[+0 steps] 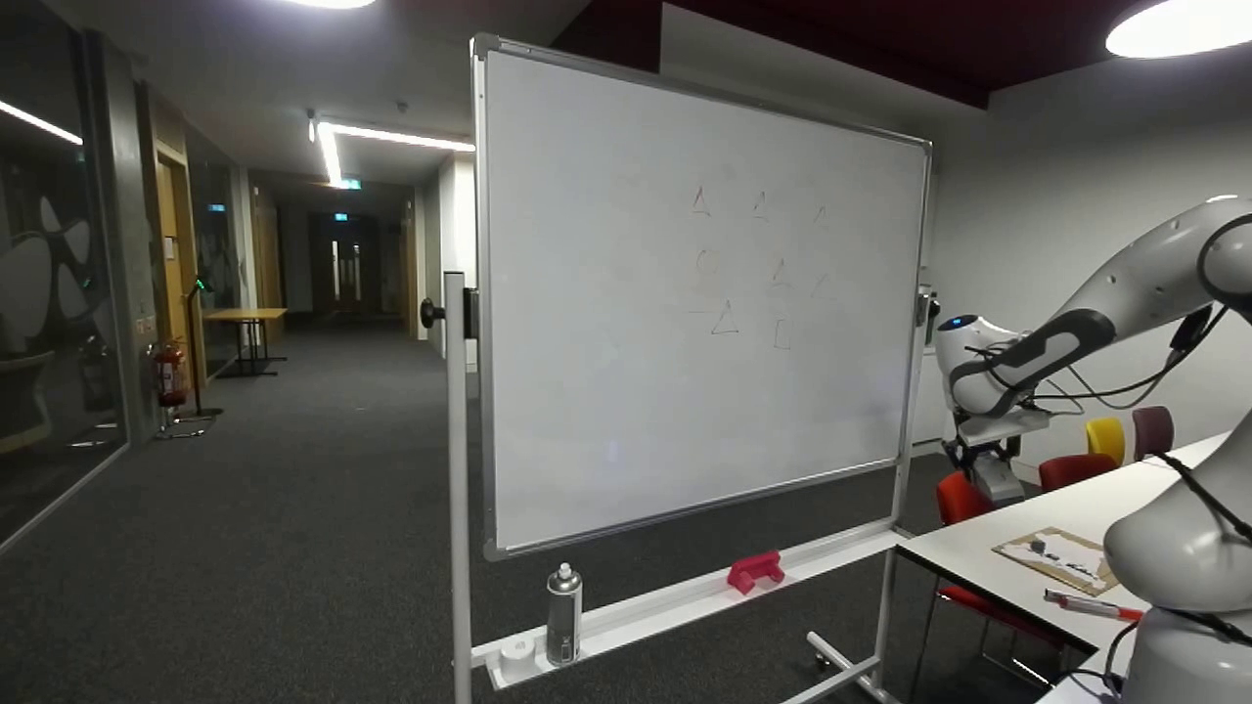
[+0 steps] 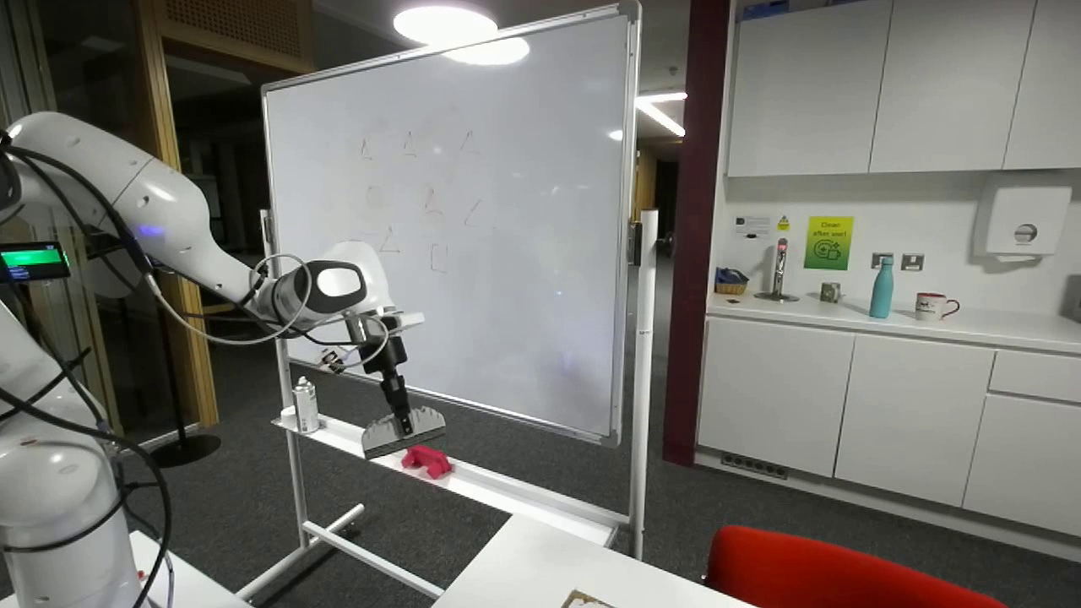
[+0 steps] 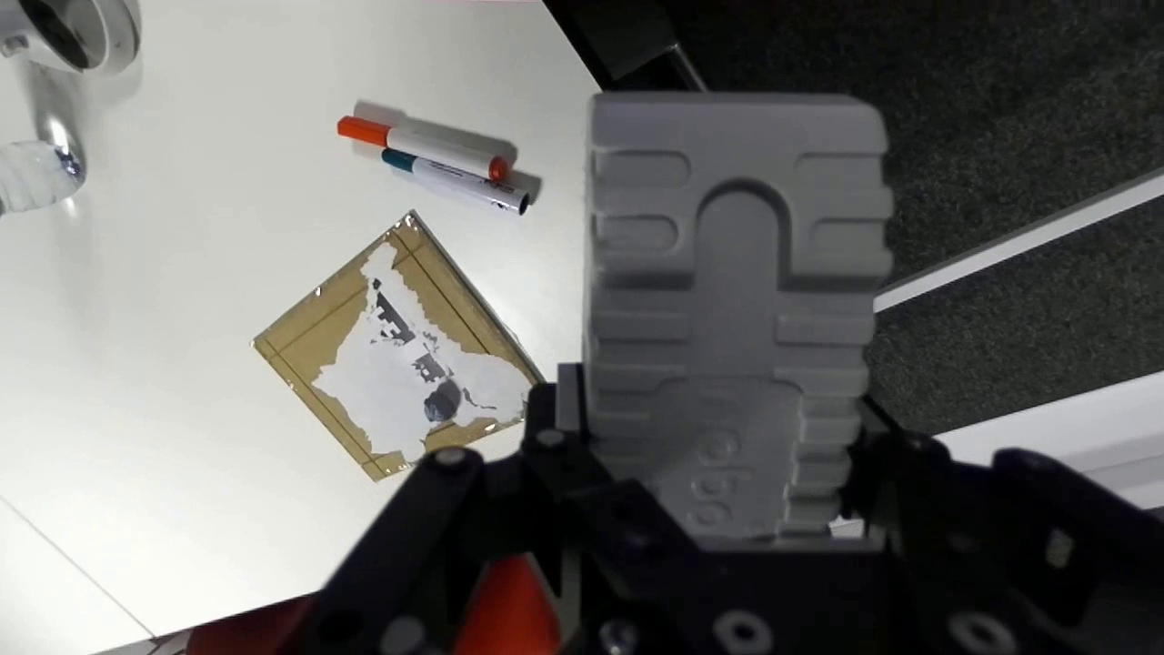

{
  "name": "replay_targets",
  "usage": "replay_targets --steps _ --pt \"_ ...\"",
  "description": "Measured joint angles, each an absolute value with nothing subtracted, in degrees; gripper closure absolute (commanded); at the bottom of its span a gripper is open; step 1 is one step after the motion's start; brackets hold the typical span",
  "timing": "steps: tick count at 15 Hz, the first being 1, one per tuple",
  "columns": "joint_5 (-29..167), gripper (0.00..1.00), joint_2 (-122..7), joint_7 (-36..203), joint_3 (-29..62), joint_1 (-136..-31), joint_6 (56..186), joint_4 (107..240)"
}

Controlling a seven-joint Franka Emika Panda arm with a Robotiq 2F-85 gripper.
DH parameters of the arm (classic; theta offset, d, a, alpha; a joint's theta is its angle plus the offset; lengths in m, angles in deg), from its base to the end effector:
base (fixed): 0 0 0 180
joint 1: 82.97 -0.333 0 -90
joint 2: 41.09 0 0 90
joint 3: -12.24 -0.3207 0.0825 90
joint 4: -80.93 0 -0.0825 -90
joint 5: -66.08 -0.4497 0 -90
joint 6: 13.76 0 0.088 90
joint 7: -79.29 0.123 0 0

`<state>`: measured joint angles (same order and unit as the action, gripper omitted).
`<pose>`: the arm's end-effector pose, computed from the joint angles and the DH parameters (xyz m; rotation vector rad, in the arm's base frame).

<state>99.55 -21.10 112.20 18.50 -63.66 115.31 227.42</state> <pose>0.4210 -0.2230 0.3461 2.5785 -0.8711 0.1055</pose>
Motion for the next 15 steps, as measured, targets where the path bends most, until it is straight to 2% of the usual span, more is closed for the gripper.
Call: replay_targets --steps 2,3,11,12,15 --pt "99.6 0.65 -20.5 109.0 18.2 -64.1 115.3 227.6" --pt "99.5 0.40 -20.2 107.1 18.2 -64.3 115.3 227.8" --pt "99.4 0.40 -20.6 107.0 18.2 -64.3 115.3 227.9" --pt "99.4 0.65 -20.6 107.0 18.2 -64.3 115.3 227.9" --pt "99.5 0.65 -20.7 106.4 18.1 -64.3 115.4 228.0"
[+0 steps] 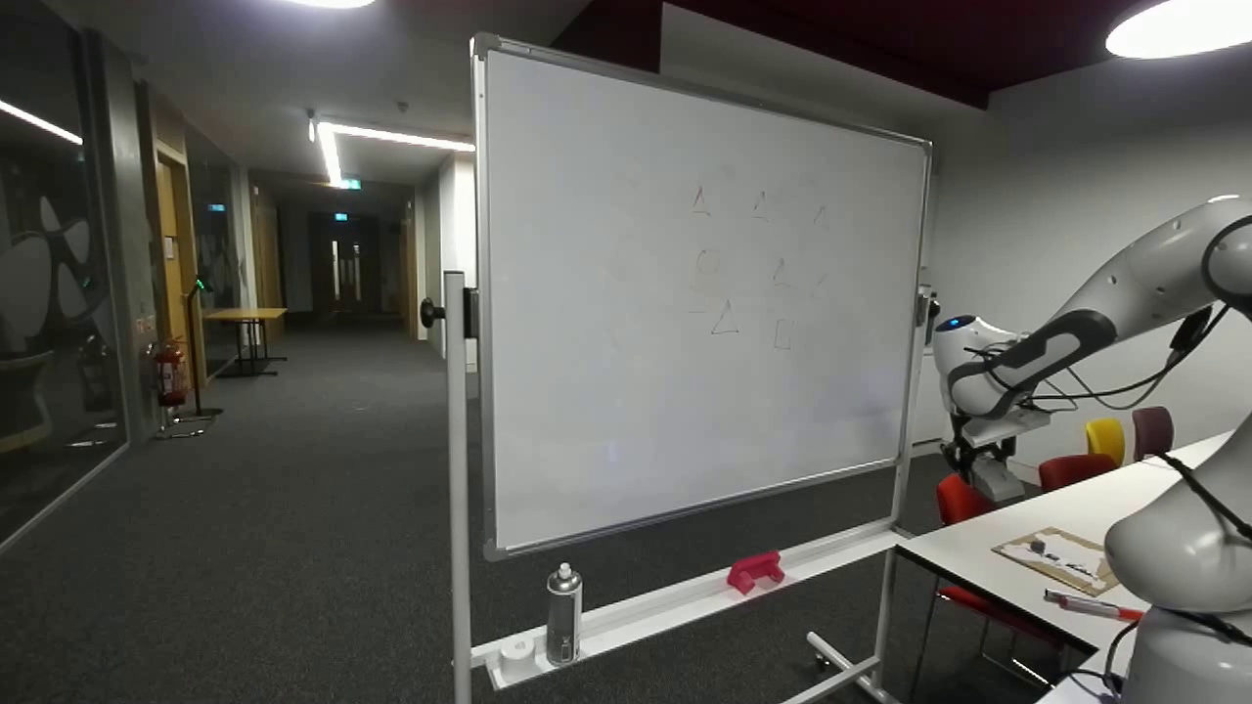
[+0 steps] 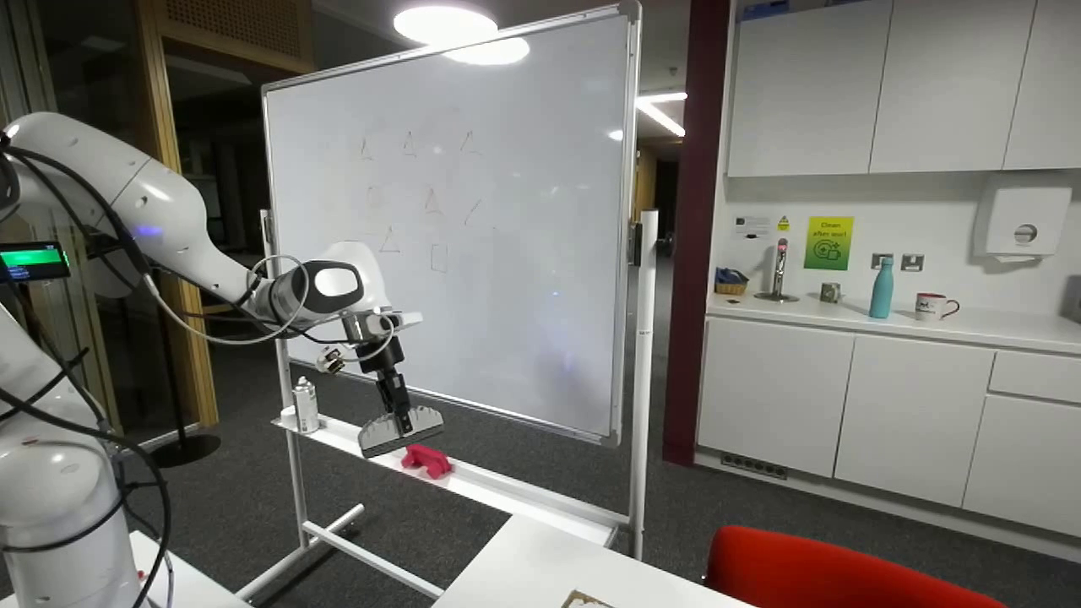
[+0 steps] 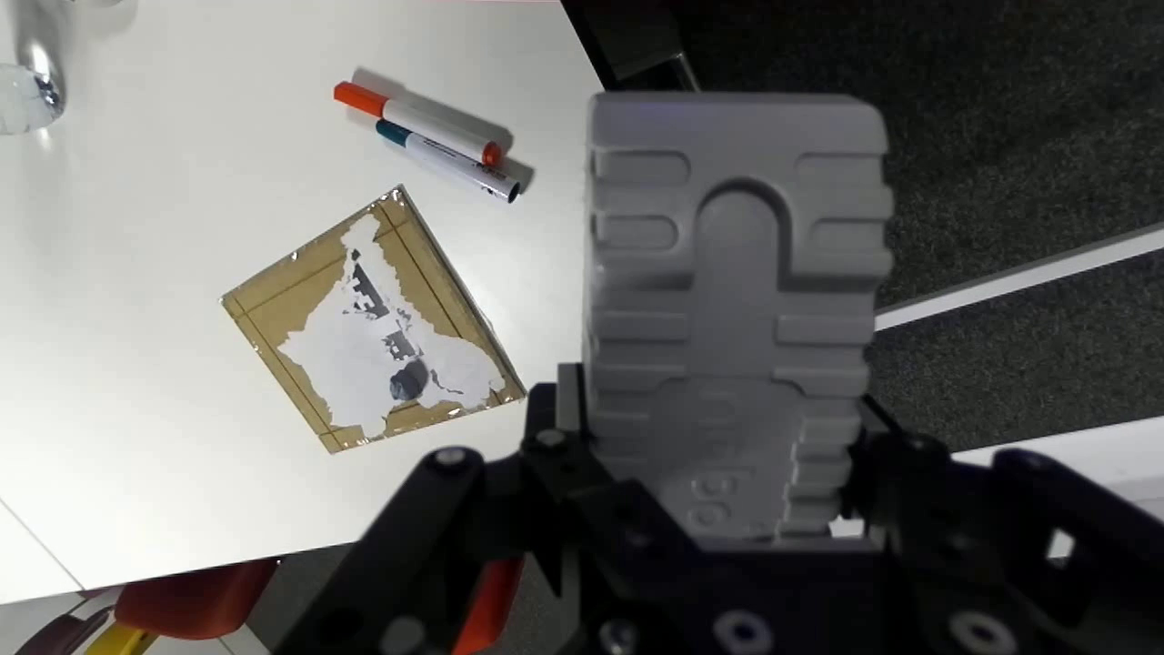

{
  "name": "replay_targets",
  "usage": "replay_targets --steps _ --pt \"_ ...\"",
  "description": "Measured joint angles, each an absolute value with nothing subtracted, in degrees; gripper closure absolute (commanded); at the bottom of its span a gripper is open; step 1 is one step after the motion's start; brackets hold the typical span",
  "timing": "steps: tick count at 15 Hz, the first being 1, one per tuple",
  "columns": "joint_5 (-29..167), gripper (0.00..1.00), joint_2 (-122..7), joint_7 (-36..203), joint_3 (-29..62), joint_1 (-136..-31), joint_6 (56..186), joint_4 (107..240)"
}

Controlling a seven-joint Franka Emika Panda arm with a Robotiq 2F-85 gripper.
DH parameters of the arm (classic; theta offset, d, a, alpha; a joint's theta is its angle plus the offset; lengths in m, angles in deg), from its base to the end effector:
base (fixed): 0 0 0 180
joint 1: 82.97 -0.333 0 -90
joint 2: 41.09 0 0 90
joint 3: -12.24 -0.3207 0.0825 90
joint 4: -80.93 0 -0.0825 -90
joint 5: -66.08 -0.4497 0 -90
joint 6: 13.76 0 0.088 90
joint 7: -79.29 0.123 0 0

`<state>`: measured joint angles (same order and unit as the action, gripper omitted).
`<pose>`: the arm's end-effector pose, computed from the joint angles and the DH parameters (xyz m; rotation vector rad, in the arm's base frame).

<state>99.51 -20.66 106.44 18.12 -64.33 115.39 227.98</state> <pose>0.4223 -0.2139 0.3450 2.6235 -0.7154 0.0805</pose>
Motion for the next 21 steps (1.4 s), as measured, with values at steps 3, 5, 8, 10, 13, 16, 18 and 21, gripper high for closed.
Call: replay_targets --steps 3,5,8,10,13,16,18,21 --pt "99.5 0.65 -20.7 103.2 17.7 -65.2 115.4 227.8" --pt "99.5 0.65 -20.7 101.1 17.3 -66.2 115.4 227.1" --pt "99.5 0.65 -20.5 99.4 16.3 -67.8 115.7 225.5" --pt "99.5 0.65 -19.9 99.3 15.3 -68.9 115.8 224.3" --pt "99.5 0.65 -17.7 99.3 13.5 -70.4 116.0 223.3" --pt "99.8 0.65 -15.0 99.3 11.8 -71.0 117.8 223.2" --pt "99.9 0.40 -14.1 99.3 11.2 -71.0 118.6 223.2" --pt "99.9 0.40 -14.6 99.3 11.2 -71.0 118.5 223.2"
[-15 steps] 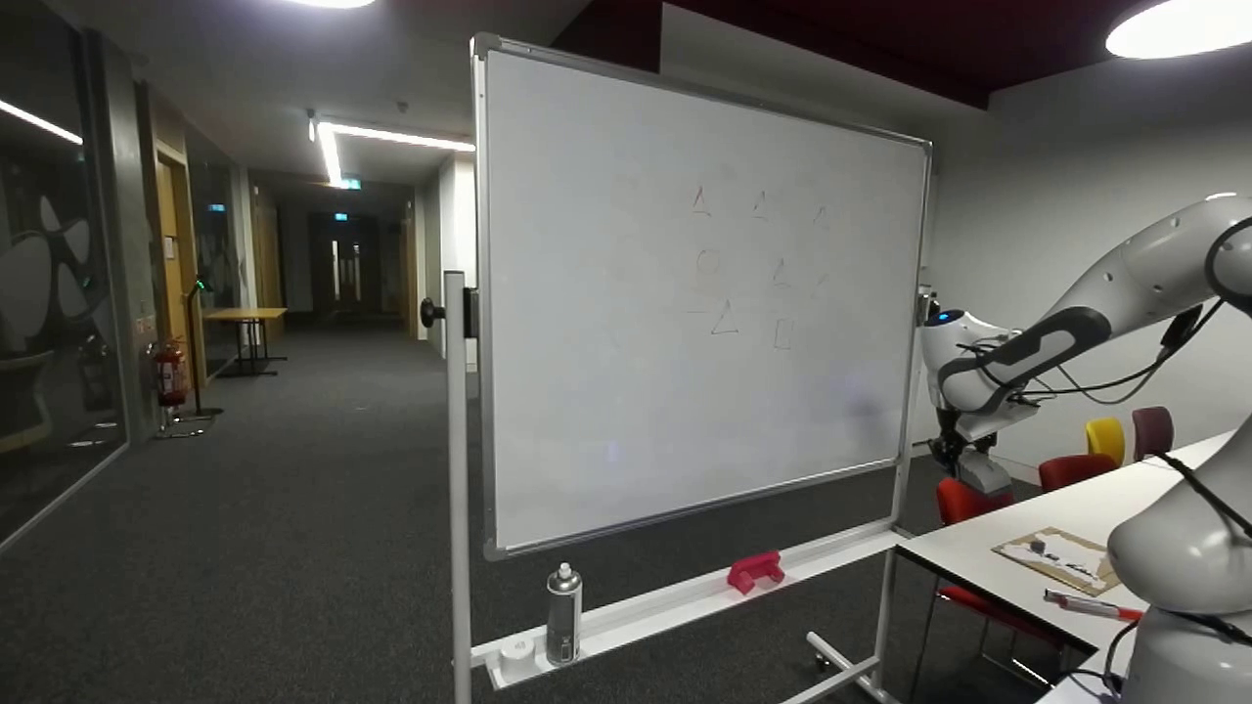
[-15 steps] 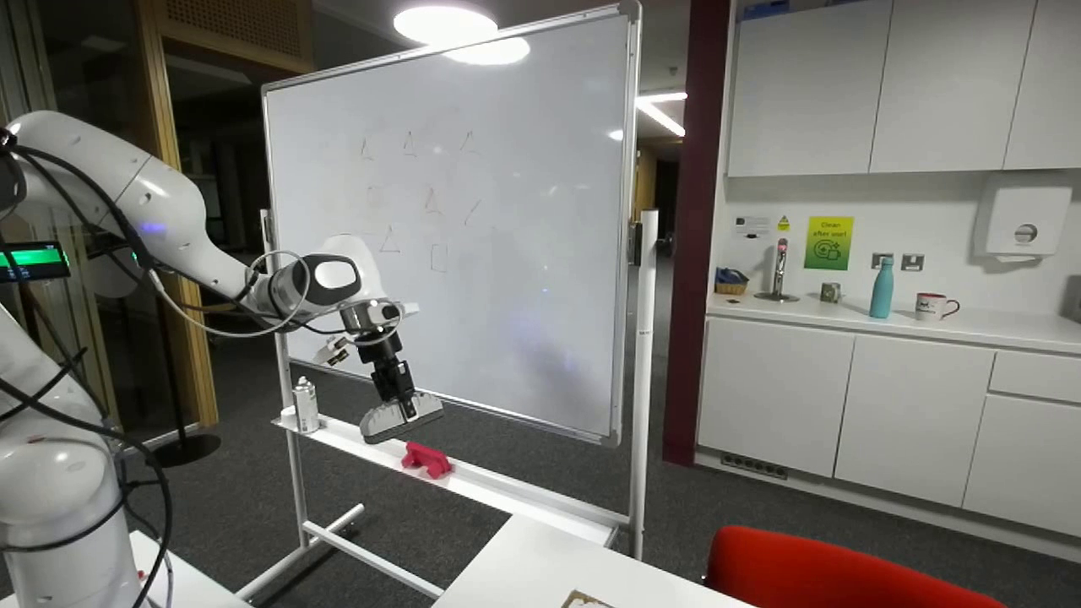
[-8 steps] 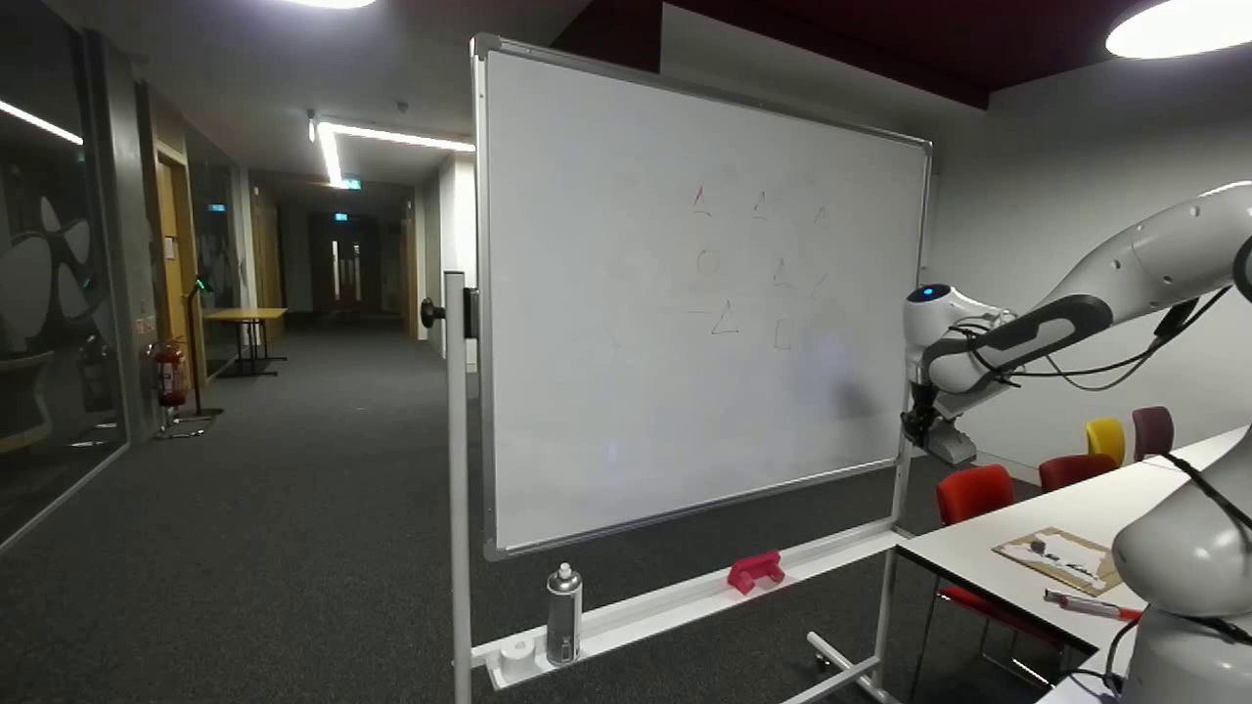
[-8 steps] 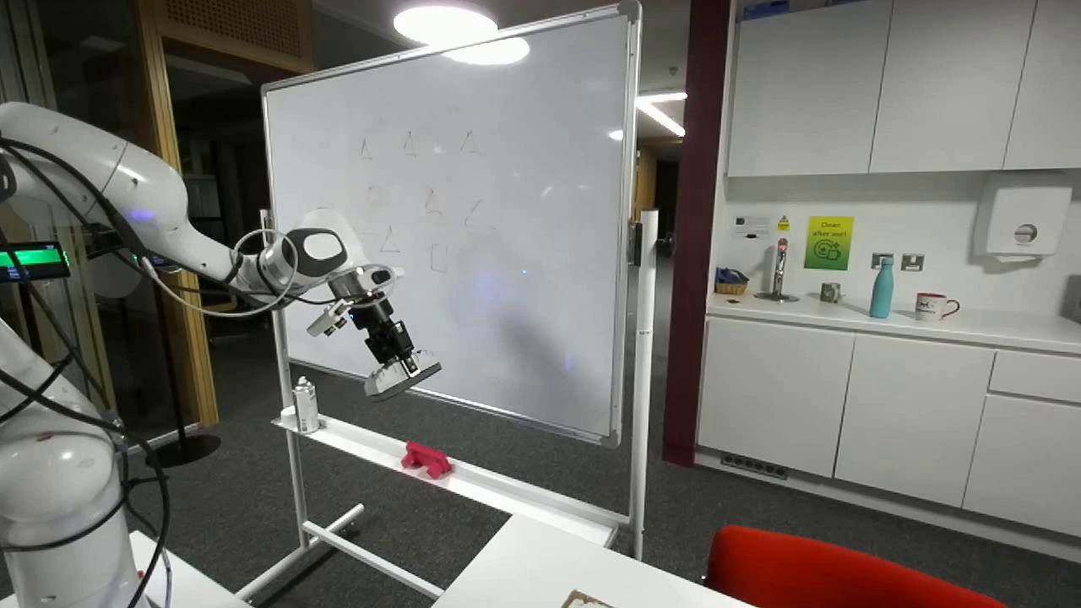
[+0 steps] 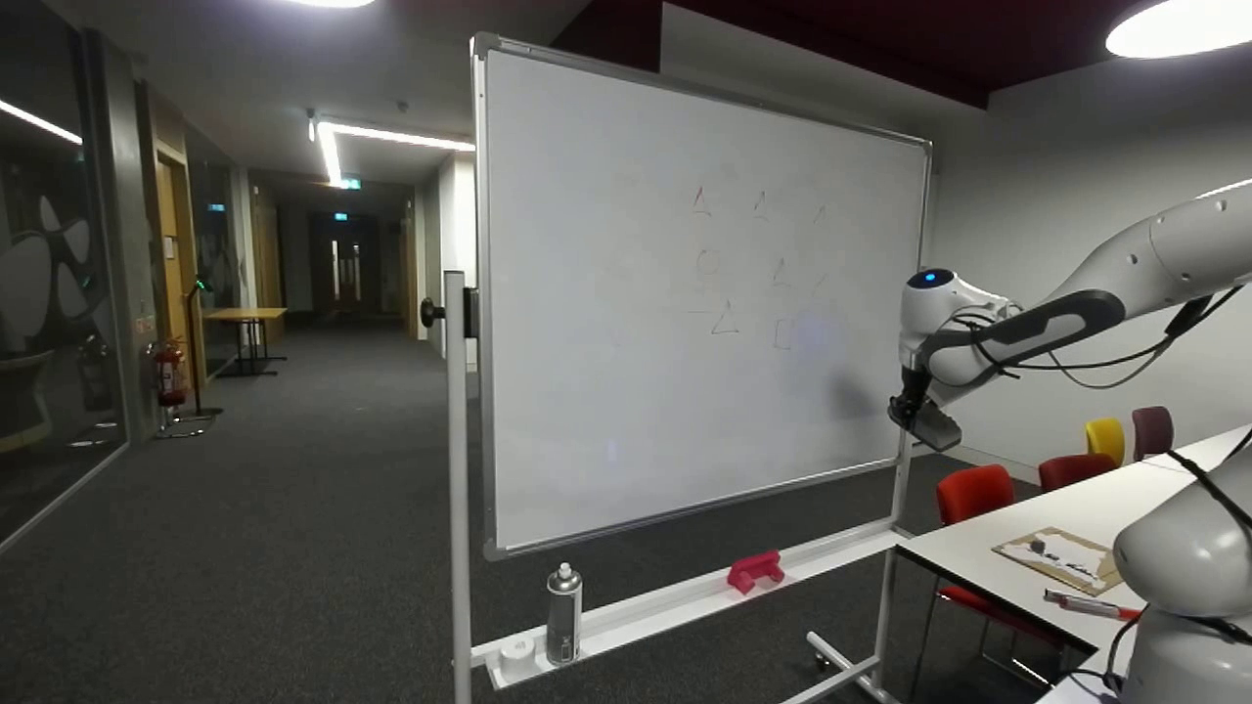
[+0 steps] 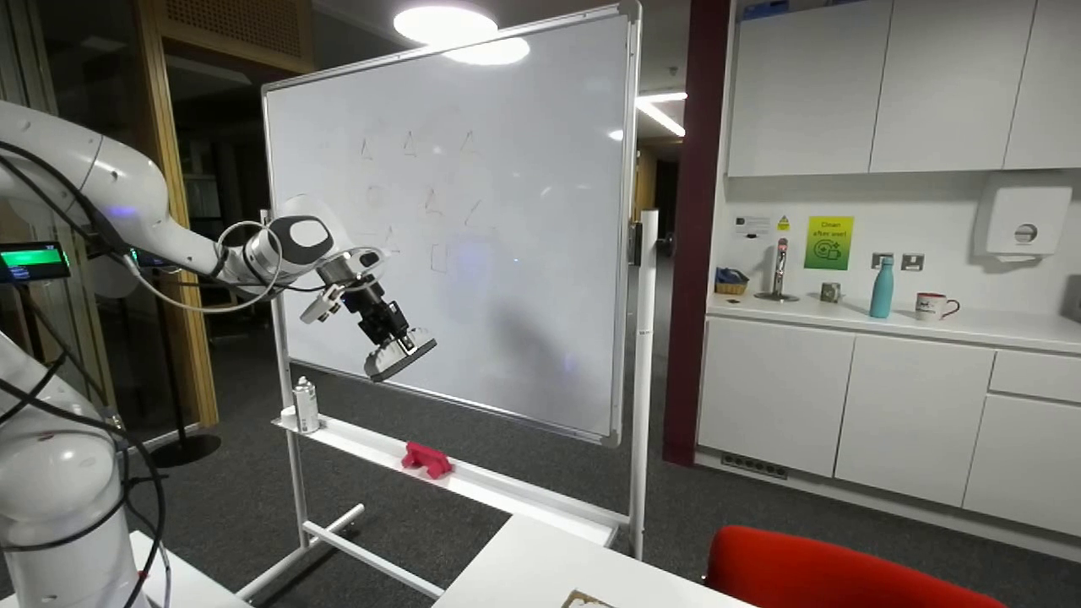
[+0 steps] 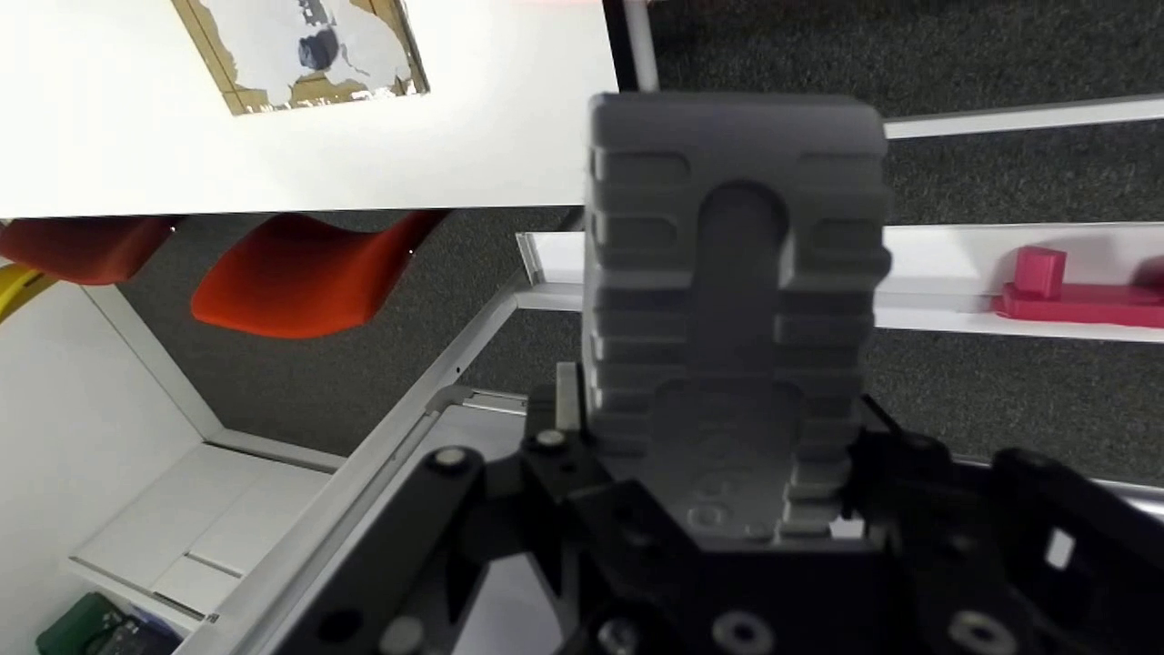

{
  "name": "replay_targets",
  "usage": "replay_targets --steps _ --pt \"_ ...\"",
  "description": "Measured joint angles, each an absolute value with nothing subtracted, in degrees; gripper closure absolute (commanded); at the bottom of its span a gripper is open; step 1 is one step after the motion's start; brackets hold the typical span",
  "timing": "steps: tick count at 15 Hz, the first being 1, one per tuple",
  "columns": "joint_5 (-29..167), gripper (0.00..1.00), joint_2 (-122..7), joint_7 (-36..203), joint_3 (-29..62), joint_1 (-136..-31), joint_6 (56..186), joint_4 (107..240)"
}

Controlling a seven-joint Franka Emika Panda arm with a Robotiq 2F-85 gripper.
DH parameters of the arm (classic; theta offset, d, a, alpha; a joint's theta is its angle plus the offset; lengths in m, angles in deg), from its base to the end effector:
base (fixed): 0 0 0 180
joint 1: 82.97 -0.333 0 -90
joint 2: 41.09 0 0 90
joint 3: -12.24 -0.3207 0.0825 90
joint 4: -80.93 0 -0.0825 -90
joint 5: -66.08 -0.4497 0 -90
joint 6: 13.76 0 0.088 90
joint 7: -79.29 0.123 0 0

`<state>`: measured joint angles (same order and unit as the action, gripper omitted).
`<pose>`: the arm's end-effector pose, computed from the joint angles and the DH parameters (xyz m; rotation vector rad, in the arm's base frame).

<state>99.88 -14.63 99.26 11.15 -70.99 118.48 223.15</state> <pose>0.4812 -0.1107 0.4477 2.6228 -0.2618 0.4260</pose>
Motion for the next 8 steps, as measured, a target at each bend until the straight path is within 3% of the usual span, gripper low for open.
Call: replay_targets --steps 4,5,8 --pt "99.9 0.40 -15.0 99.3 11.1 -71.0 118.5 223.2" --pt "99.9 0.65 -15.0 99.3 11.1 -71.0 118.5 223.2" --pt "99.8 0.65 -15.0 99.4 11.1 -71.0 118.6 223.3"
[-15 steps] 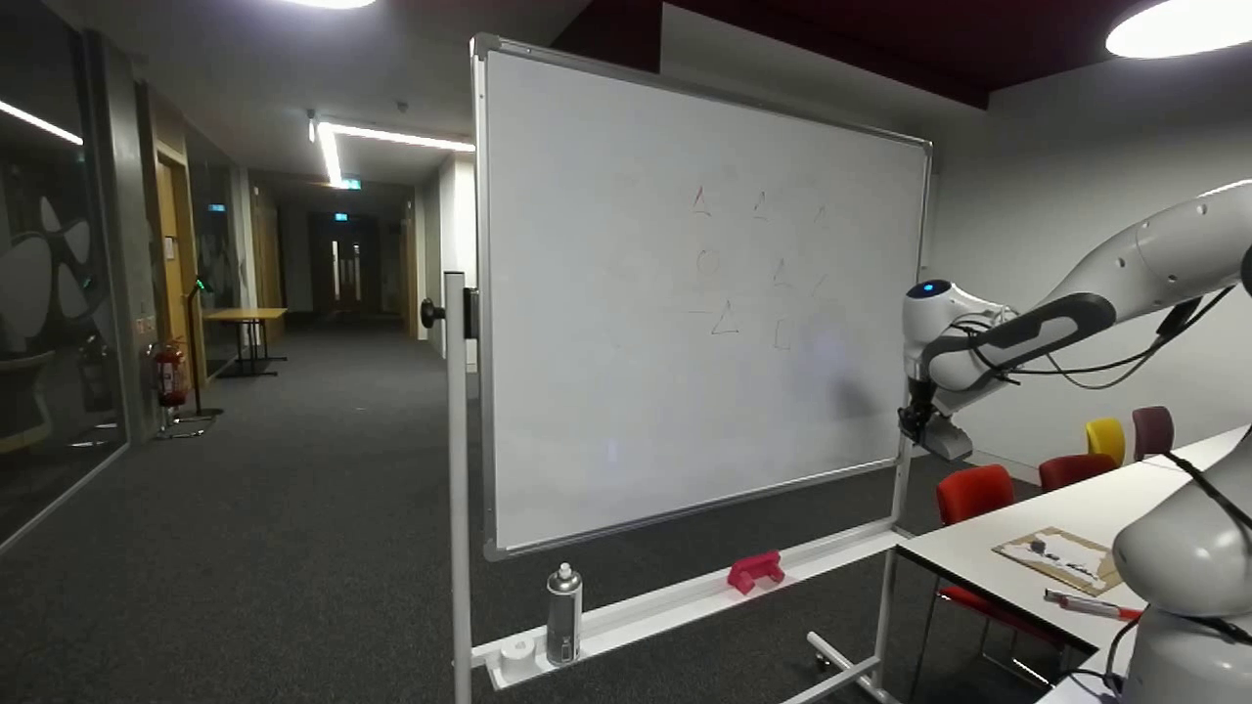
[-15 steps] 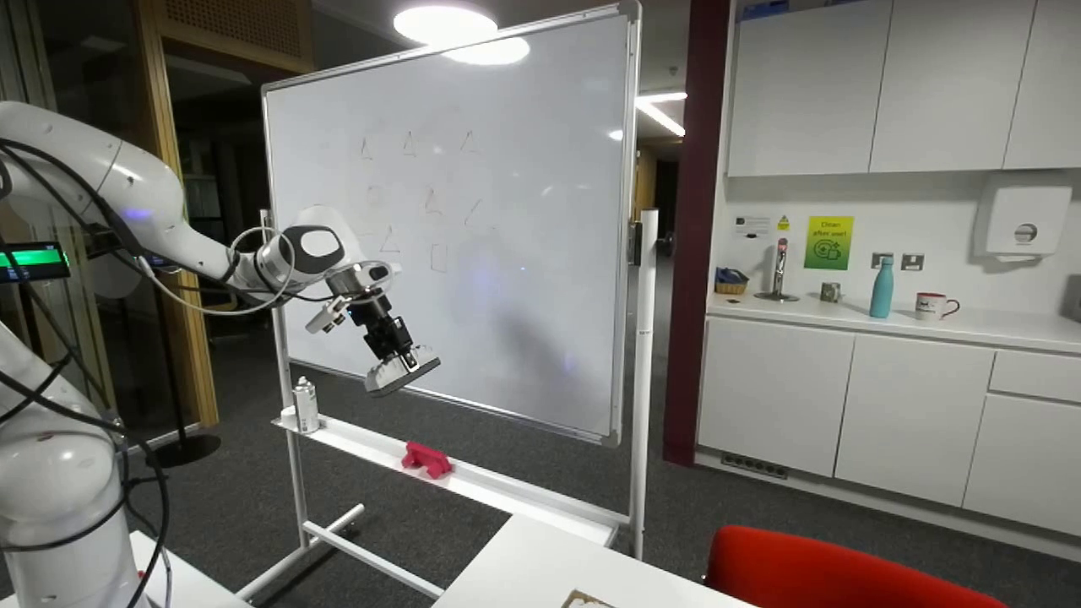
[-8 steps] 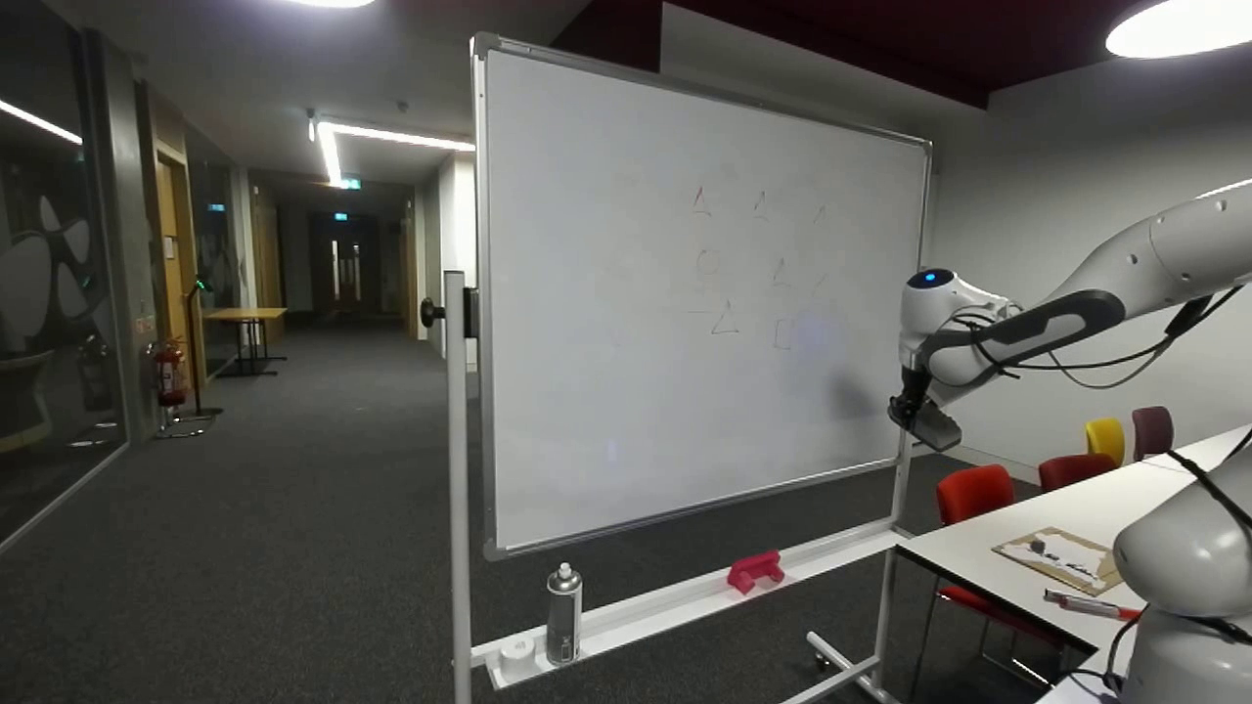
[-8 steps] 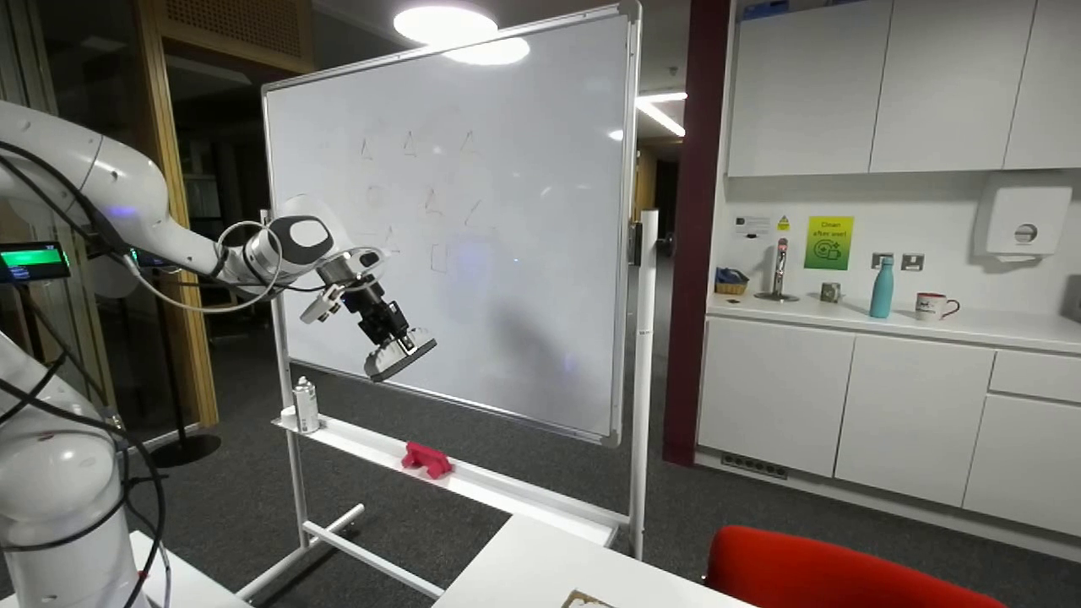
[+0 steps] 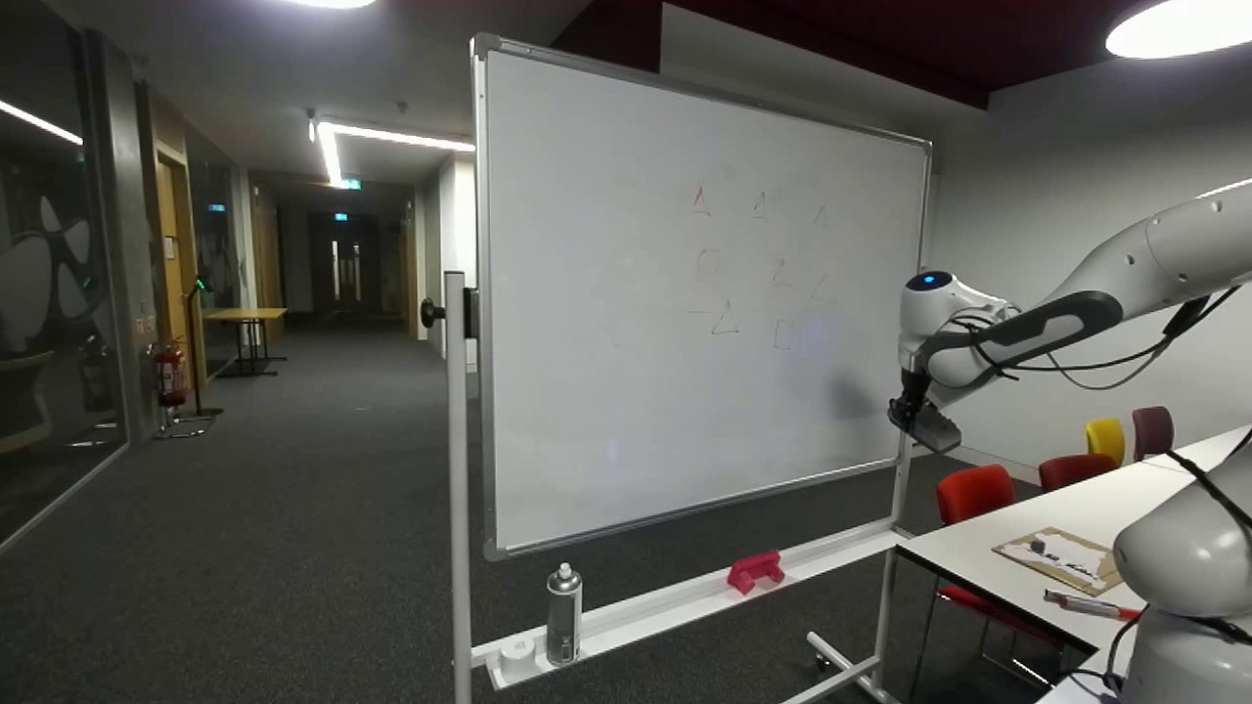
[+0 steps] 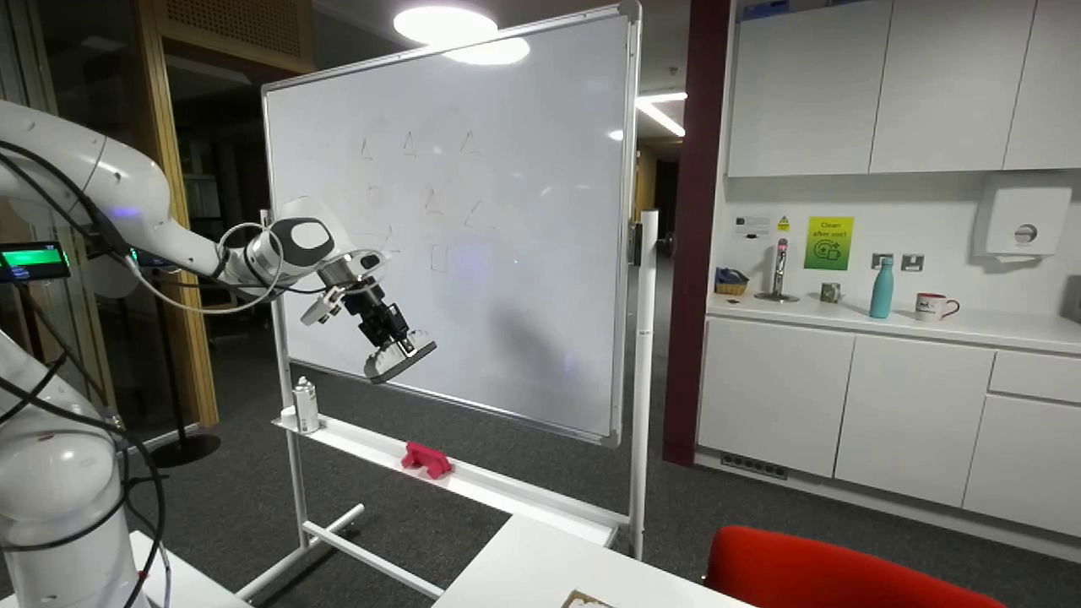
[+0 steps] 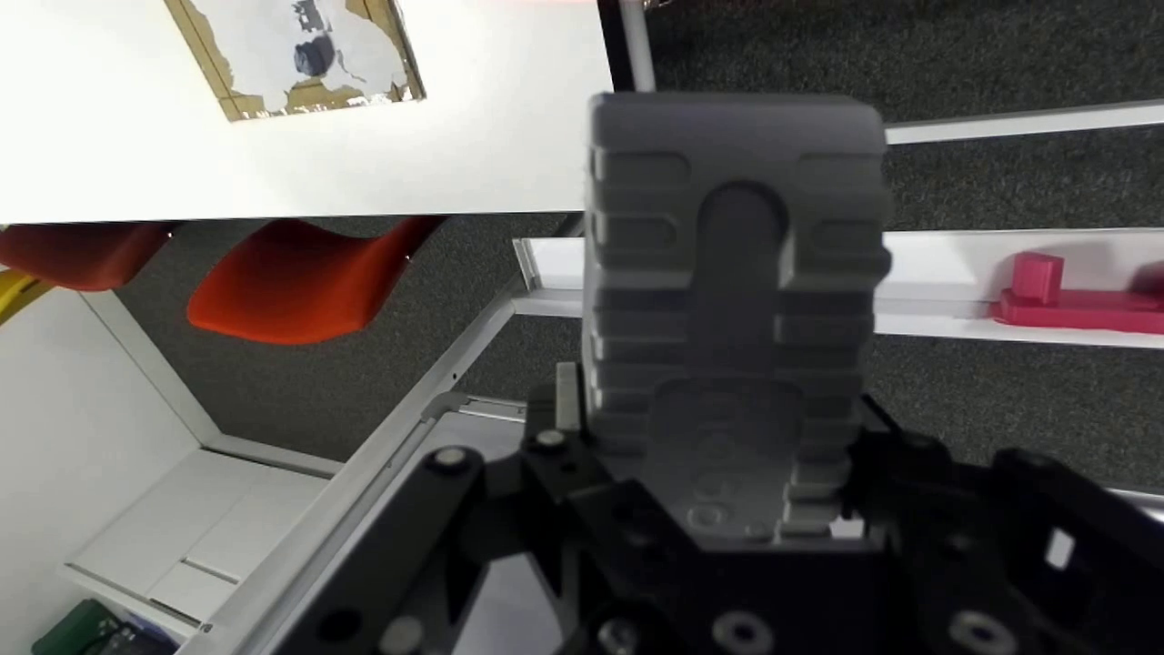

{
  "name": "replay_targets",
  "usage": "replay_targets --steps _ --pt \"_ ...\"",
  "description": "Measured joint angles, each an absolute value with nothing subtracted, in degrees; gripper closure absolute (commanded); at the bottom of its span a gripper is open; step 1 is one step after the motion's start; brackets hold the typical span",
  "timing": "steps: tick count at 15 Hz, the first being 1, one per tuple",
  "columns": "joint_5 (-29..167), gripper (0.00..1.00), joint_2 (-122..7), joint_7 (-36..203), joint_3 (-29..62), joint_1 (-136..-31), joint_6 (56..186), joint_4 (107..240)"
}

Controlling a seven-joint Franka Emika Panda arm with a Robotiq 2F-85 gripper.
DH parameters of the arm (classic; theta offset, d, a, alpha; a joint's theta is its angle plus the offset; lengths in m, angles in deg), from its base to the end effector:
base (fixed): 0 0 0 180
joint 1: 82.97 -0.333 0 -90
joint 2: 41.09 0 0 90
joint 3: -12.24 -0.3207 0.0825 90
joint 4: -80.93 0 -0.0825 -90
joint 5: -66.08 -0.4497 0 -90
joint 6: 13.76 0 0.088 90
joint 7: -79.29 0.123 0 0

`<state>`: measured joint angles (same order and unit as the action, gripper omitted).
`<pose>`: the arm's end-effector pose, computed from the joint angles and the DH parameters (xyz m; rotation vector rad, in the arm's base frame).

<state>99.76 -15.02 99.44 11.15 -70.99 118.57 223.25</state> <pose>0.4817 -0.1106 0.4435 2.6273 -0.2650 0.4181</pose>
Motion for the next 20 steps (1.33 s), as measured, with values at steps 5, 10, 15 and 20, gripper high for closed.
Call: replay_targets --steps 5,10,15,20 --pt "98.7 0.65 -16.6 101.1 11.1 -71.0 124.0 222.7" --pt "98.4 0.65 -19.7 104.0 10.5 -71.0 132.6 219.9" --pt "98.4 0.65 -19.8 106.1 8.2 -71.1 136.1 216.4" --pt "97.7 0.40 -18.8 106.1 6.8 -71.1 136.1 215.4"
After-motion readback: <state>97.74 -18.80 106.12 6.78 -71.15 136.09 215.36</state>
